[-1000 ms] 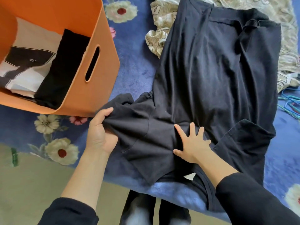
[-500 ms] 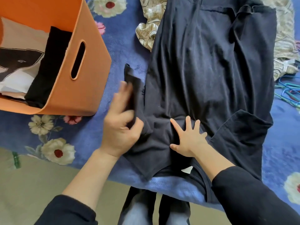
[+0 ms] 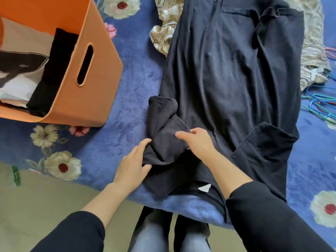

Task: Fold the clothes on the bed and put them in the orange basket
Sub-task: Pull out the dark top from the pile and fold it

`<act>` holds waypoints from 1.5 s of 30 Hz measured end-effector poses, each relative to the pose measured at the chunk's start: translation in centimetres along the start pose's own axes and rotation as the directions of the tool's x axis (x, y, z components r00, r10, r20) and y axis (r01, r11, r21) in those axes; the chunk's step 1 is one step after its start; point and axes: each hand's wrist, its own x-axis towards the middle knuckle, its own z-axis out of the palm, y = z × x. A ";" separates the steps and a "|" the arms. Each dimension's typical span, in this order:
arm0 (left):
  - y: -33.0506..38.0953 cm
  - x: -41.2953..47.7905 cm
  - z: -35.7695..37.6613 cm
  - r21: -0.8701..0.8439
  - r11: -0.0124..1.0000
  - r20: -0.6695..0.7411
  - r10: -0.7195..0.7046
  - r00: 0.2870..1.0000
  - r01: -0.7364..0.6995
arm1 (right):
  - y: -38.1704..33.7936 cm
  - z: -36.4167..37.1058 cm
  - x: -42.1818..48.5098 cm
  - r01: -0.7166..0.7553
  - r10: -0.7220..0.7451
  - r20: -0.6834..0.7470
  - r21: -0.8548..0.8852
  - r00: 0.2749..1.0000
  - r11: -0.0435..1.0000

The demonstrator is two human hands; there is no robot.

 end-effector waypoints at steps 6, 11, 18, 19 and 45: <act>0.1 -0.2 -1.0 -0.169 0.985 -0.245 -0.019 0.969 -0.023 | 1.7 -1.8 -1.6 0.097 -0.031 -0.404 0.142 0.914 0.985; -2.4 -2.1 1.9 -0.432 0.821 -0.113 -0.460 0.881 0.373 | 6.4 -2.8 -3.2 0.062 -0.112 -0.111 -0.379 0.988 0.923; -0.7 -3.2 1.7 -0.832 0.264 0.261 -0.590 0.764 0.488 | 10.0 -9.1 -5.5 -0.045 0.043 -0.505 0.009 0.862 0.999; -0.3 -3.9 1.9 -0.866 0.155 0.321 -0.555 0.767 0.475 | 11.6 -10.2 -6.3 -0.093 0.087 -0.562 0.017 0.823 0.995; 4.9 -14.3 5.5 -0.655 0.348 0.099 -0.840 0.533 0.671 | 23.7 -15.6 -16.0 -0.480 0.584 -0.411 0.334 0.700 0.811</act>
